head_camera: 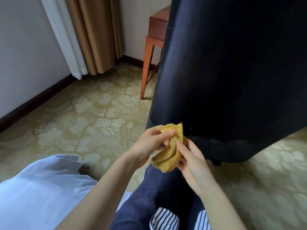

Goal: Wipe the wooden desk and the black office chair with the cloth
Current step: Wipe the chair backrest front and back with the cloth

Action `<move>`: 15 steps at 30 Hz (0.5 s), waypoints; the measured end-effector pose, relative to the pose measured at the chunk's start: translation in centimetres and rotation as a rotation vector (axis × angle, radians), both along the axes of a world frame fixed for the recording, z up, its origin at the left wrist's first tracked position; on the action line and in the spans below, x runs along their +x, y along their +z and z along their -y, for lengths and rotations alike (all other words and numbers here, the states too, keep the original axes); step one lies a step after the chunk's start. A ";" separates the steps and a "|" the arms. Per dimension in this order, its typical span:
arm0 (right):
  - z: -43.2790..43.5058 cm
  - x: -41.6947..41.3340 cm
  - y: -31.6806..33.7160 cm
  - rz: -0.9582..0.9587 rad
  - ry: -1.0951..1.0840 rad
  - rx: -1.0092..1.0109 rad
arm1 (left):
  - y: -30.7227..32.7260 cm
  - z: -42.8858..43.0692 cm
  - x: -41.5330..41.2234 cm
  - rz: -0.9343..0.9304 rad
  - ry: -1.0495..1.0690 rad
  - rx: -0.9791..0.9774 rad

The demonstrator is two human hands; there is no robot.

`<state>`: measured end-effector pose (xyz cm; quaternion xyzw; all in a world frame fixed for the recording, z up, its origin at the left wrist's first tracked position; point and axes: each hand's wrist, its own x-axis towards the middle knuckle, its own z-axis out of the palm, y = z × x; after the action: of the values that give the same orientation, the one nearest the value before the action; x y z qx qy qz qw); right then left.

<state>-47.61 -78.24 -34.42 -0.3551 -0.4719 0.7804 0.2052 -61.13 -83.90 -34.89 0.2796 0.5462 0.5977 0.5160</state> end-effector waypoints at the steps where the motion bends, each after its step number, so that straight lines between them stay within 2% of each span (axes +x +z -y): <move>1: 0.3 0.1 -0.2 -0.014 -0.034 -0.063 | 0.1 0.1 -0.1 -0.057 -0.012 -0.008; 4: 0.2 0.7 -0.3 -0.041 -0.142 -0.165 | 0.5 0.4 -0.8 -0.205 -0.073 -0.048; 6: 0.0 1.2 0.1 -0.050 -0.191 -0.101 | 0.5 0.8 -1.0 -0.268 -0.106 -0.078; 9: 0.2 1.9 0.8 -0.021 -0.253 0.139 | 0.5 1.3 -0.9 -0.250 -0.048 -0.086; 13: 0.9 3.0 1.6 0.030 -0.329 0.454 | 0.9 2.0 0.4 -0.045 0.050 0.001; 15: 1.5 3.2 1.7 0.132 -0.379 0.669 | 1.2 2.4 1.4 0.059 0.042 0.042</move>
<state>-44.38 -79.69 -32.71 -0.3989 -0.6386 0.5069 0.4196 -59.69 -86.31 -33.67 0.2611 0.5239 0.6275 0.5134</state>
